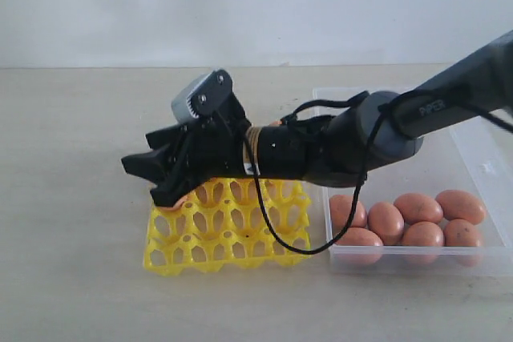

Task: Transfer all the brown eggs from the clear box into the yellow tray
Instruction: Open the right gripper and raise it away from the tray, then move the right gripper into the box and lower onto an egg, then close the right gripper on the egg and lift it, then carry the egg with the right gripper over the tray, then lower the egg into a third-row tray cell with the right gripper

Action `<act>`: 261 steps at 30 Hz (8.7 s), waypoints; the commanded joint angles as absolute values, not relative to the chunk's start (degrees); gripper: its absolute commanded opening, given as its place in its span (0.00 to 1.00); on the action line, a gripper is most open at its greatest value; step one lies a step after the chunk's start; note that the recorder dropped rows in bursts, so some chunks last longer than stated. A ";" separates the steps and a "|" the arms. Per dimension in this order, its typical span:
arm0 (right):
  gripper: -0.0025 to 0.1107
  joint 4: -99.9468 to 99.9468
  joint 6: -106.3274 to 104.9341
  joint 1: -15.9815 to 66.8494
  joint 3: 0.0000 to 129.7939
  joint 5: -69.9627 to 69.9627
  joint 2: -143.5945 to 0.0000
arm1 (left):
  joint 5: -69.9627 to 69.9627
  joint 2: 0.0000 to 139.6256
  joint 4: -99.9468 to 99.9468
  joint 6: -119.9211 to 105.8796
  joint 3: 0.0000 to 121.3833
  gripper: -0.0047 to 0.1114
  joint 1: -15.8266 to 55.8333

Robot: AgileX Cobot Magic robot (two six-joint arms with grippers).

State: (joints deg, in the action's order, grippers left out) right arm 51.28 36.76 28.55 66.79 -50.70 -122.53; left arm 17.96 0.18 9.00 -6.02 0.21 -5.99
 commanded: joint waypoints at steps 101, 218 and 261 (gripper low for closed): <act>0.02 -17.43 -35.41 7.18 68.11 26.57 -94.10 | 17.87 0.00 9.03 -6.25 0.00 0.08 -6.14; 0.02 51.57 36.02 23.77 59.58 -64.10 -124.12 | 17.87 0.00 9.03 -6.25 0.00 0.08 -6.14; 0.44 41.52 30.91 23.77 56.68 -49.68 -125.27 | 17.87 0.00 9.03 -6.25 0.00 0.08 -6.14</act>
